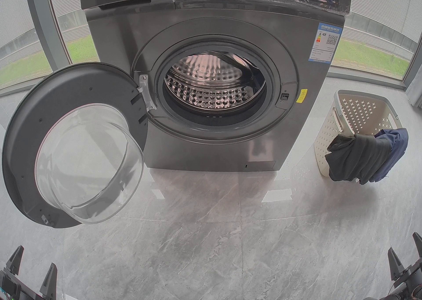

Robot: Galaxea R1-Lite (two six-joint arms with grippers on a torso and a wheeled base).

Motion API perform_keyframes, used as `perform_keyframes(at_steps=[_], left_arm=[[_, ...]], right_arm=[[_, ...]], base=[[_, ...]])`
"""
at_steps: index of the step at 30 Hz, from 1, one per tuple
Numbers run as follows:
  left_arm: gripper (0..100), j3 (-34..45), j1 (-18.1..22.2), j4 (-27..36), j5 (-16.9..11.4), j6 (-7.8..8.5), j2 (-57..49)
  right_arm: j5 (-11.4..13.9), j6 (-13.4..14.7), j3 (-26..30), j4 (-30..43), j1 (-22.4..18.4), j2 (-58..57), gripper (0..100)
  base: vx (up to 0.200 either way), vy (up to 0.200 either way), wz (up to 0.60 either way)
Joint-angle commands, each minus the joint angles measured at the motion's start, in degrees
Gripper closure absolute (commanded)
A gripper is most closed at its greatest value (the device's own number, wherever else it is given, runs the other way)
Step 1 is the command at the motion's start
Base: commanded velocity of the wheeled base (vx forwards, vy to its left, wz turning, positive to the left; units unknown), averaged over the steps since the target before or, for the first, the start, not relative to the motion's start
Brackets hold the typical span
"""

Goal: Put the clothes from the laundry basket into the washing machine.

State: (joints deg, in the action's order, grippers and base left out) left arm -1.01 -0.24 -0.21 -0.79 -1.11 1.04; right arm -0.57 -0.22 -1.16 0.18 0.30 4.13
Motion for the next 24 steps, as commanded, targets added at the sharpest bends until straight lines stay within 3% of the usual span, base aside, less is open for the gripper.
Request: perform_keyframes(at_steps=[1, 5, 11, 24], left_arm=[[0, 1.0, 0.0, -0.1, 0.0, -0.03, -1.0], [0, 1.0, 0.0, -0.1, 0.1, -0.03, -1.0], [0, 1.0, 0.0, -0.1, 0.4, -0.03, -1.0], [0, 1.0, 0.0, -0.1, 0.4, -0.12, -1.0]], right_arm=[[0.0, 0.0, 1.2, 0.0, -0.7, -3.3, 0], [0.0, 0.0, 1.2, 0.0, -0.5, -3.3, 0], [-0.6, 0.4, 1.2, 0.0, -0.6, -3.3, 0], [-0.6, 0.4, 1.2, 0.0, -0.5, -3.3, 0]], base=[[0.2, 0.0, 0.0], [0.2, 0.0, 0.0], [0.0, 0.0, 0.0], [0.0, -0.2, 0.0]])
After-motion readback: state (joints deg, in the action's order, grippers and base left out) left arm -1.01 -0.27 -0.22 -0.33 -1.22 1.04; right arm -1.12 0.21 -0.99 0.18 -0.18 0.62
